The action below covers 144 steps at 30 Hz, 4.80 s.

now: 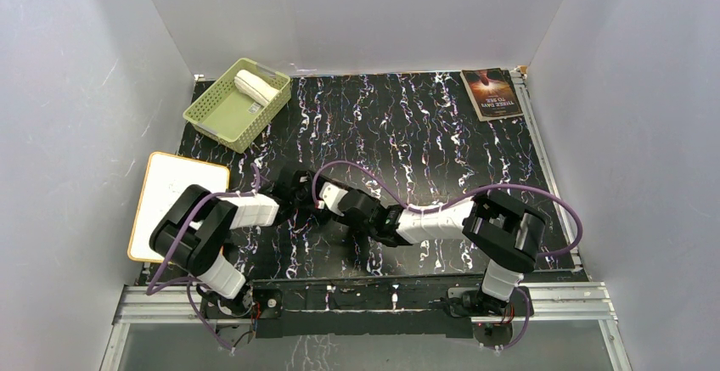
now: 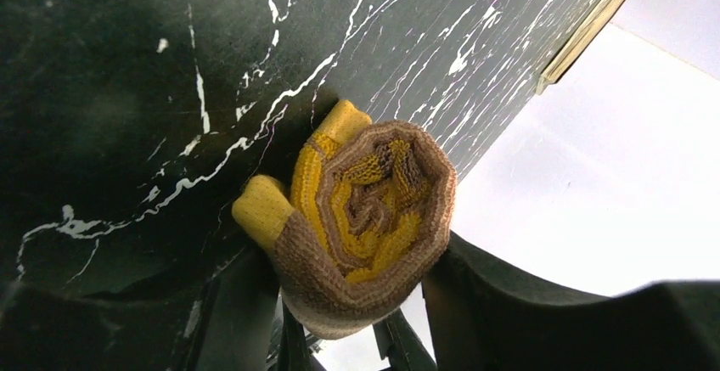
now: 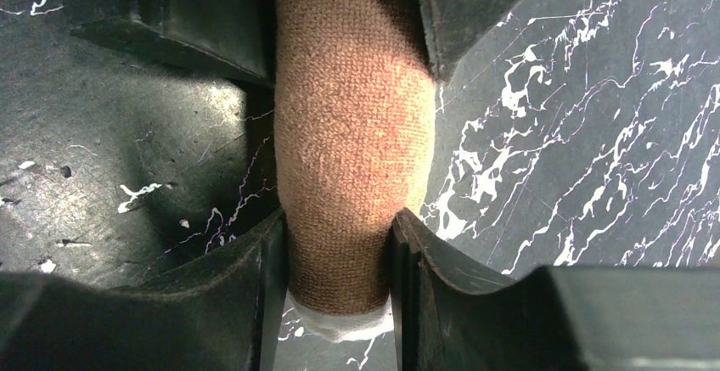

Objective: Roll the towels
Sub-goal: Pick up the towel at the center of the board, then place the towel in the bin.

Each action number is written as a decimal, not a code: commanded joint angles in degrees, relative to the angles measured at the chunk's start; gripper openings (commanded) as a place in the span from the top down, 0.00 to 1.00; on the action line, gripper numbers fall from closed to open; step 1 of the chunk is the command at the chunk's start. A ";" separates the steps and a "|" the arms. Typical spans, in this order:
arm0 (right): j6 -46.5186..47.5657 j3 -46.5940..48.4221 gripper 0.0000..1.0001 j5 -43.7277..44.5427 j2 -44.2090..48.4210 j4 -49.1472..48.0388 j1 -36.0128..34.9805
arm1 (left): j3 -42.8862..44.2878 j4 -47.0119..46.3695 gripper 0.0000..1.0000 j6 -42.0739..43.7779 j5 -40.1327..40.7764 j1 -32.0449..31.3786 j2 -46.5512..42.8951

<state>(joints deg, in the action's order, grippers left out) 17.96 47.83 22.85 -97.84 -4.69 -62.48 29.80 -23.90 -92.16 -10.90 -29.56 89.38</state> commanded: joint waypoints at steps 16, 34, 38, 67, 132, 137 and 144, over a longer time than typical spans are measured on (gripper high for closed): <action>-2.40 1.58 0.30 2.17 3.61 1.70 -0.63 | 3.34 7.32 0.88 11.17 7.10 -0.42 -5.69; -16.27 -7.86 0.02 -10.62 42.42 -3.90 7.43 | 22.73 23.69 1.00 47.04 -15.62 19.84 -8.73; -17.49 -8.08 0.02 -14.99 41.47 -2.83 8.18 | 33.89 30.46 1.00 54.23 -24.29 28.15 -6.31; -22.44 -6.79 0.02 -42.55 33.45 1.59 8.69 | 80.17 12.94 1.00 46.65 -41.42 51.23 42.85; -23.36 -4.46 0.02 -41.40 33.06 5.04 8.51 | 103.38 70.49 0.02 62.44 1.57 42.75 36.95; -23.74 -4.16 0.02 -41.15 32.59 5.39 8.45 | 92.88 63.97 0.02 64.03 -0.46 42.75 27.99; -24.88 -4.15 0.02 -40.44 32.42 5.91 8.35 | 84.06 61.13 0.06 66.92 0.32 42.58 21.70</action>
<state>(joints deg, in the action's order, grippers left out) -5.74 40.82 -18.72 -66.35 2.92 -53.91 117.43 38.50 -27.92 -10.98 13.30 113.99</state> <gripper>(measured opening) 0.981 0.977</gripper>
